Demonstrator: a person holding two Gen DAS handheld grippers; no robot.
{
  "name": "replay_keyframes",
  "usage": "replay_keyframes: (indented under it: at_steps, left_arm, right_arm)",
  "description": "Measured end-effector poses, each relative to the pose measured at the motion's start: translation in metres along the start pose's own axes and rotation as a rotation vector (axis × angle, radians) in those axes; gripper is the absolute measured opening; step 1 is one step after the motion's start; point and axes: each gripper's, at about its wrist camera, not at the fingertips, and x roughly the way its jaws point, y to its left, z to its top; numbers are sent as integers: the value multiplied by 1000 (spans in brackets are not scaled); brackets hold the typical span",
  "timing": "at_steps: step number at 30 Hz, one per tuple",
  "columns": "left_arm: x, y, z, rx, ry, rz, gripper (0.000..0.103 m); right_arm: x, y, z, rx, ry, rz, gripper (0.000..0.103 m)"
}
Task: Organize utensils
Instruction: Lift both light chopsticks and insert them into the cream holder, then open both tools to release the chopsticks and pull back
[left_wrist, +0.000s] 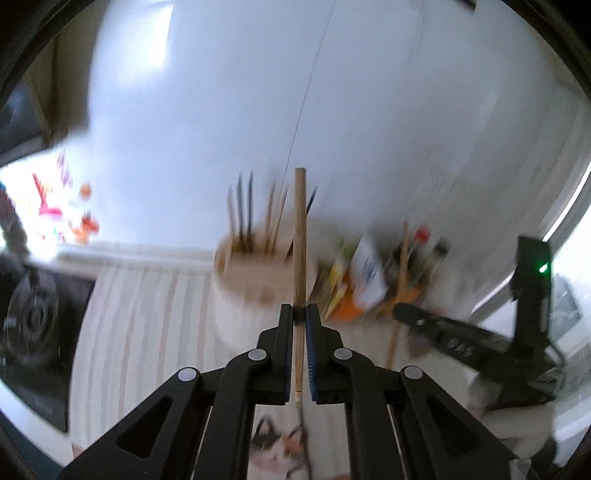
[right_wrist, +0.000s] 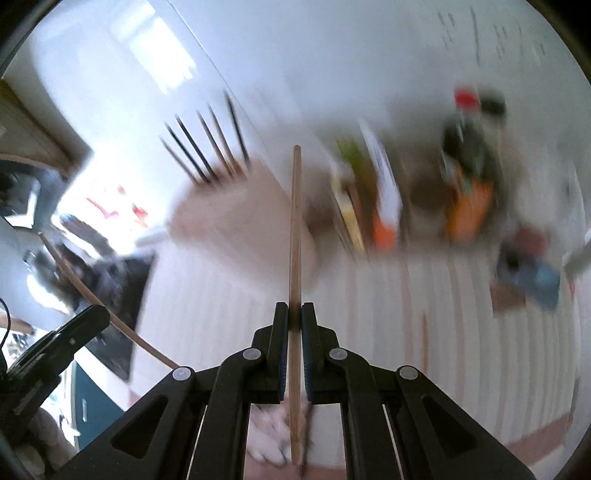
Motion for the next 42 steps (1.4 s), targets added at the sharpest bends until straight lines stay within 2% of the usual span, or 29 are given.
replay_keyframes:
  at_steps: [5,8,14,18,22,30,36,42]
  left_arm:
    - [-8,-1,65,46,-103,45,4]
    - [8,5,85,55,-102,70,4]
    - [58,22,106,44,-56,102,4]
    - [88,36,110,19,-14,98,4]
    - [110,49,111,3,15,96,4]
    - [114,52,116,-9,15,76,4]
    - [110,50,117,9,-2,70,4]
    - [119,53,108,-1,53,54,4]
  right_arm:
    - [-32,26,67,-15,-168,28,7]
    - [-39,39,109,-14,-260,28,7]
    - [-11,62,154,-40,-387,1,7]
    - [13,74,166,-79,-463,-13,7]
    - [37,80,172,-105,-467,3,7]
    - [69,76,166,-94,-434,21,7]
    - [65,77,160,-108,-463,22,7]
    - [67,77,151,-131,-469,13,7]
